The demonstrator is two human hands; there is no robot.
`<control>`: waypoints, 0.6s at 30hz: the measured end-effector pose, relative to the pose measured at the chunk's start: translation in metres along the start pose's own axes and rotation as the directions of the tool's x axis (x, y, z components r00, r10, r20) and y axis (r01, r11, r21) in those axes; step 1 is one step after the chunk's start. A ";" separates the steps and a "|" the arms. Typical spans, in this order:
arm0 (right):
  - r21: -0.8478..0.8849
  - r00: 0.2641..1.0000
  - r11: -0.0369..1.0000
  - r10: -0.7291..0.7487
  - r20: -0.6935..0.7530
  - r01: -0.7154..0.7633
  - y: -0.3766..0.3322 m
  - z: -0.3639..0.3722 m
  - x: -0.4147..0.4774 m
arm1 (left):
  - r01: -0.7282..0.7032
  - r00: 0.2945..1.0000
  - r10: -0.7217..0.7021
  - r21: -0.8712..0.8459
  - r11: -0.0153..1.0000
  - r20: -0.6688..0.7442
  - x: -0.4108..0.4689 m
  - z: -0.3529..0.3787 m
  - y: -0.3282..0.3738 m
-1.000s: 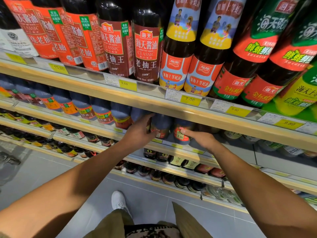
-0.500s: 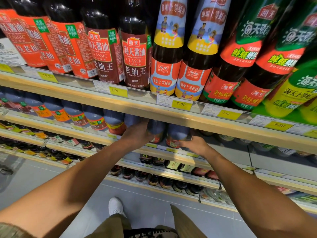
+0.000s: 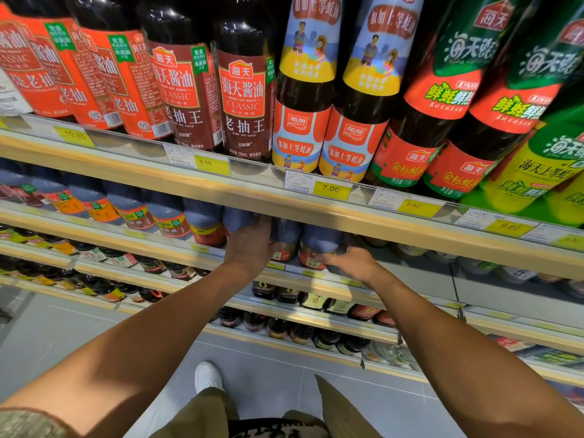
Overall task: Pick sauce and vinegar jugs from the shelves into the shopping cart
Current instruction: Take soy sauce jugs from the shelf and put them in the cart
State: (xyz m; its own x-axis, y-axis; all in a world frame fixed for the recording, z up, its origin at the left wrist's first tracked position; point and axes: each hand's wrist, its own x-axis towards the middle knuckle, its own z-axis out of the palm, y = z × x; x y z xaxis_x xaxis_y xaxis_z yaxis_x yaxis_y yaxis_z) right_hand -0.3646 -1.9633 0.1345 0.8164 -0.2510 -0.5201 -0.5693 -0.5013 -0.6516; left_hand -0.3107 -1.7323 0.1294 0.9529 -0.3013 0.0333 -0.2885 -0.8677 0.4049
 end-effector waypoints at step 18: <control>-0.013 0.995 0.997 -0.075 -0.068 0.074 0.007 0.016 0.011 | 0.010 1.000 -0.011 0.059 0.998 0.018 -0.006 0.001 0.000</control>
State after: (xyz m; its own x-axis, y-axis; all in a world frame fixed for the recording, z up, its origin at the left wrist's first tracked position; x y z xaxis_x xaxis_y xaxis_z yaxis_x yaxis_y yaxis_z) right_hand -0.3616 -1.9565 0.1156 0.8613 -0.2686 -0.4312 -0.5060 -0.5290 -0.6812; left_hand -0.3166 -1.7309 0.1279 0.9542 -0.2988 0.0129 -0.2842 -0.8925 0.3501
